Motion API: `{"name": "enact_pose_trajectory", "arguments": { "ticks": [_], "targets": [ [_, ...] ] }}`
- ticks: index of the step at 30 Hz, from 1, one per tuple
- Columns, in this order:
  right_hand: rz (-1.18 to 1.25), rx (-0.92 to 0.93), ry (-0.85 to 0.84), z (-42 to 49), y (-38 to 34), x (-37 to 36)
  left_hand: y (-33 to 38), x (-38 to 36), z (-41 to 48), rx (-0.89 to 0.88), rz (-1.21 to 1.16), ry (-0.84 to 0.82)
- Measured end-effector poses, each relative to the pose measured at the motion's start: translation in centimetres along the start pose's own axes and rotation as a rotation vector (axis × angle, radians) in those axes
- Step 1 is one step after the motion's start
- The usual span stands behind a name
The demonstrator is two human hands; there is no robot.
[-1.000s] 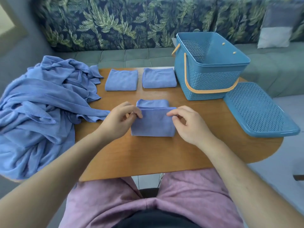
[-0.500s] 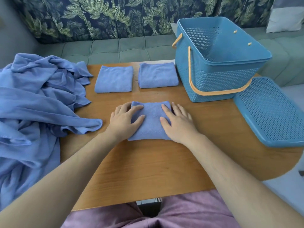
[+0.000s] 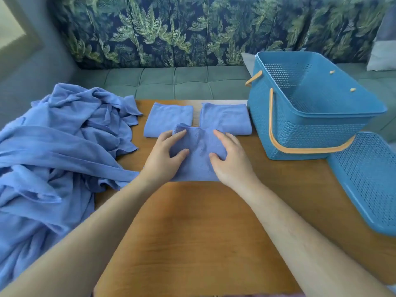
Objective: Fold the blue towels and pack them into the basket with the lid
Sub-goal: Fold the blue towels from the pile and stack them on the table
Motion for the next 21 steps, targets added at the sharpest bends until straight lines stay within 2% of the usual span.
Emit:
{"name": "enact_pose_trajectory", "arguments": {
  "ticks": [7,14,18,21],
  "targets": [
    [-0.083,0.005,-0.138,11.6,-5.8,-5.6,-2.2,6.1,12.5,0.076,0.150,0.049],
    [-0.201,-0.059,-0.172,16.4,-4.4,-11.3,-8.4,4.6,18.1,0.122,0.241,-0.026],
    [-0.430,-0.107,-0.214,16.4,-1.8,-13.4,-10.9,2.7,18.1,0.103,0.350,-0.042],
    [-0.708,0.044,-0.123,16.9,-2.7,-13.6,-10.4,3.1,17.6,-0.017,0.608,0.086]
  ]
}}
Point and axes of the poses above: each hand's wrist, its own z-axis towards the middle knuckle, its own x-axis out of the back of the hand, y = z × x, the point moved 7 cm from there along z, towards the middle knuckle, and after that the axes turned 6 degrees about y, right-handed, at the moved point
